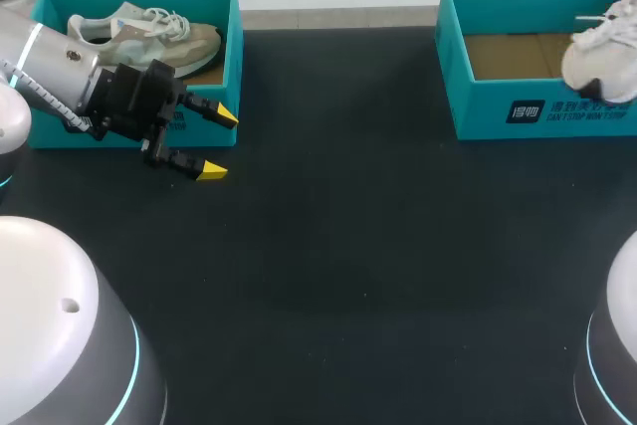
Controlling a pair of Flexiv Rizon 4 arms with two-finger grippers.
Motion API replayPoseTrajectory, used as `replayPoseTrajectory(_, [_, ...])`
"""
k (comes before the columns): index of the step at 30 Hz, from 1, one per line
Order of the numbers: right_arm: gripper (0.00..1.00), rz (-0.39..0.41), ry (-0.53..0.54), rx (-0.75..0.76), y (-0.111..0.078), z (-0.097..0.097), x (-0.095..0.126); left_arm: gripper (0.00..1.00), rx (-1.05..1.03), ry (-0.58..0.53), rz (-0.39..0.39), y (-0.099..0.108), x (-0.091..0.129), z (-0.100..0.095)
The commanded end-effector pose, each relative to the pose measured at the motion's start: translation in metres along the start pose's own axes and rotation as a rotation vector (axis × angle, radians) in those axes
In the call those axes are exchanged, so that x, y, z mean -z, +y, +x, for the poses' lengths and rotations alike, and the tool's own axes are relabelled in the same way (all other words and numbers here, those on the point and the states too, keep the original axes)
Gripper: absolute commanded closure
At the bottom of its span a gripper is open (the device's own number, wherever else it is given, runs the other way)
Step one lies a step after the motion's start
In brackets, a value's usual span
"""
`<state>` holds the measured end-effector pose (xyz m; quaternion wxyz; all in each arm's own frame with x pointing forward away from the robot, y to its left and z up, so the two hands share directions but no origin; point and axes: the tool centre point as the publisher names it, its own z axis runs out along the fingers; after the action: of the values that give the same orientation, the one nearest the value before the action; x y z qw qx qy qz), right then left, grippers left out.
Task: Take the shoe out of the shoebox, open the shoe tongue, remove and reinsert the insole, then place the shoe into the shoebox
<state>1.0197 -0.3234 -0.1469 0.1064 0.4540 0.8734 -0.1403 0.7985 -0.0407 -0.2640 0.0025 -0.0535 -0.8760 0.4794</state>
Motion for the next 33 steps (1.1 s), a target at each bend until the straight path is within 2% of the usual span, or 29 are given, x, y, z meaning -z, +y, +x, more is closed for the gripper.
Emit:
replayPoseTrajectory(1, [1.0, 0.236, 0.102, -0.744, 0.008, -0.005, 0.003, 0.0, 0.0, 0.002, -0.003, 0.0, -0.001, 0.0])
replayPoseTrajectory(15, [1.0, 0.236, 0.102, -0.744, 0.008, -0.005, 0.003, 0.0, 0.0, 0.002, -0.003, 0.0, -0.001, 0.0])
replayPoseTrajectory(20, [1.0, 0.231, 0.104, -0.866, 0.006, -0.005, -0.004, 0.0, 0.0, 0.002, -0.003, 0.0, -0.001, 0.0])
replayPoseTrajectory(24, [1.0, 0.208, 0.05, -0.923, 0.003, -0.007, -0.009, 0.0, 0.0, 0.002, -0.003, 0.0, -0.001, 0.0])
replayPoseTrajectory(33, [1.0, 0.185, 0.017, -0.927, -0.003, -0.007, -0.016, 0.0, 0.0, 0.002, -0.003, 0.0, -0.001, 0.0])
